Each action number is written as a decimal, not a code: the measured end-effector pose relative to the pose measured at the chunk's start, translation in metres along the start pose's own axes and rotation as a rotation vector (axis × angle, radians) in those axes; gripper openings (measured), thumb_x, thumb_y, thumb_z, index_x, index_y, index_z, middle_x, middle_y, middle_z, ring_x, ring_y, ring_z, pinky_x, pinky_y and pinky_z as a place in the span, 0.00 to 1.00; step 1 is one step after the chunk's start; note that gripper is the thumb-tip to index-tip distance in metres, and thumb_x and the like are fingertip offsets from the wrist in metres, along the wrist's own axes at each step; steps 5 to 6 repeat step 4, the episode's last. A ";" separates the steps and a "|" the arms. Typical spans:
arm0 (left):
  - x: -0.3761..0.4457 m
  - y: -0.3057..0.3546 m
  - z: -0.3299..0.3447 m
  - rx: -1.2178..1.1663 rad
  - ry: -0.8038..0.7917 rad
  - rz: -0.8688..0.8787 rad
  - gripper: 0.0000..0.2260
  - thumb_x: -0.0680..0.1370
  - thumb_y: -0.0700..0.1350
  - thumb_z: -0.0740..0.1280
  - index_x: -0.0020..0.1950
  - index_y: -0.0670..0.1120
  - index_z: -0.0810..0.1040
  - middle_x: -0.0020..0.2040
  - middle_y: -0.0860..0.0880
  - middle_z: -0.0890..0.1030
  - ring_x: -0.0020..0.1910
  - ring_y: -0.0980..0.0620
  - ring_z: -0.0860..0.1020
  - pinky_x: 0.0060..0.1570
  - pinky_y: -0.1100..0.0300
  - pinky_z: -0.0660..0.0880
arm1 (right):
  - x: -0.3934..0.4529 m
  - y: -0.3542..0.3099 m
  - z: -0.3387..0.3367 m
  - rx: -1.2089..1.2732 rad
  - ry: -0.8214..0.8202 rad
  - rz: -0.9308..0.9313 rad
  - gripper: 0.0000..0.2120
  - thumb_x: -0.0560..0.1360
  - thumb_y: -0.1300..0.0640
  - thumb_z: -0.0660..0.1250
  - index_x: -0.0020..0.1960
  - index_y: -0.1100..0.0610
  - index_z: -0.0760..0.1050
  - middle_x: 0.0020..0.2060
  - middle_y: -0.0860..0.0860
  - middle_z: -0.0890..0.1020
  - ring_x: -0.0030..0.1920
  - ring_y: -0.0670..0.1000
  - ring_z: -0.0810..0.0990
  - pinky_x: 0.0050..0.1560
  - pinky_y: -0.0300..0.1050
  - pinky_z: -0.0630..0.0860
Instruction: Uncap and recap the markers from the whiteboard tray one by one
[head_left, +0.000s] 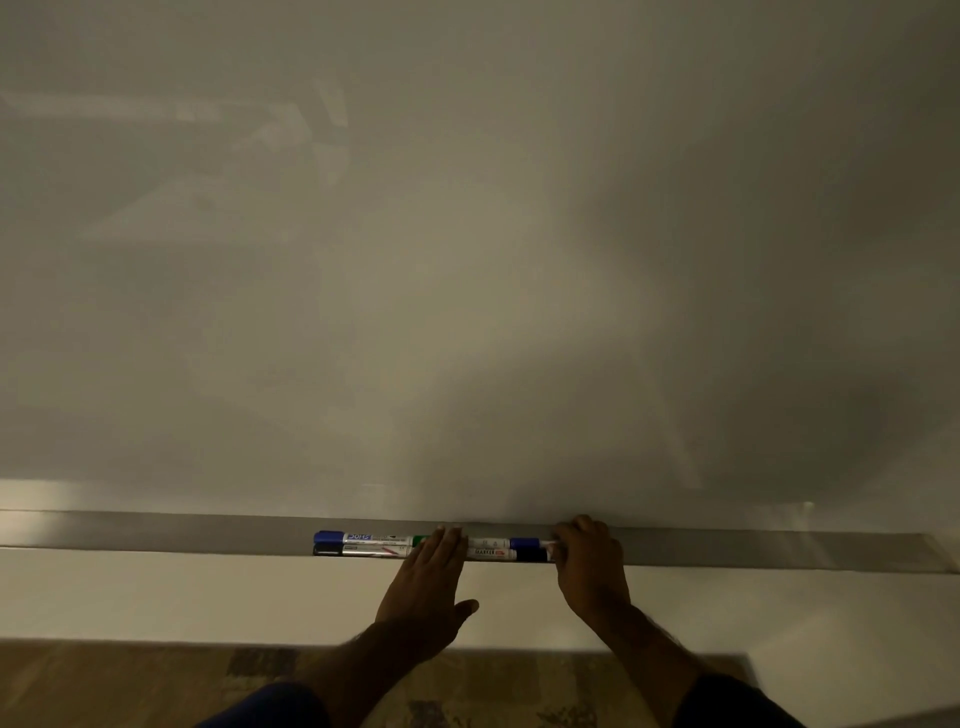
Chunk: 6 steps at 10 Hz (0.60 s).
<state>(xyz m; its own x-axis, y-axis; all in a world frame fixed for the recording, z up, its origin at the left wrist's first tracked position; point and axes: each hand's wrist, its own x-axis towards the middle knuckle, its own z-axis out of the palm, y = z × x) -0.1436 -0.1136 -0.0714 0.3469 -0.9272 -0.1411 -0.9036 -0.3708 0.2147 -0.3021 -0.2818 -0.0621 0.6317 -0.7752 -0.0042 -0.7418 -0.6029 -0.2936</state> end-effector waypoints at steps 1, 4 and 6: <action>-0.002 -0.004 -0.002 0.022 0.035 0.000 0.37 0.77 0.61 0.57 0.75 0.47 0.39 0.78 0.48 0.42 0.76 0.49 0.41 0.72 0.54 0.39 | -0.004 0.002 -0.001 -0.012 0.080 -0.018 0.10 0.77 0.52 0.63 0.57 0.53 0.74 0.56 0.51 0.77 0.58 0.52 0.73 0.59 0.48 0.69; -0.013 -0.011 -0.004 -0.005 0.133 0.003 0.35 0.77 0.63 0.54 0.74 0.49 0.38 0.76 0.50 0.40 0.76 0.49 0.41 0.72 0.53 0.39 | -0.016 -0.003 -0.006 0.051 0.151 -0.098 0.18 0.76 0.49 0.66 0.62 0.56 0.73 0.57 0.53 0.78 0.60 0.54 0.74 0.61 0.52 0.71; -0.013 -0.011 -0.004 -0.005 0.133 0.003 0.35 0.77 0.63 0.54 0.74 0.49 0.38 0.76 0.50 0.40 0.76 0.49 0.41 0.72 0.53 0.39 | -0.016 -0.003 -0.006 0.051 0.151 -0.098 0.18 0.76 0.49 0.66 0.62 0.56 0.73 0.57 0.53 0.78 0.60 0.54 0.74 0.61 0.52 0.71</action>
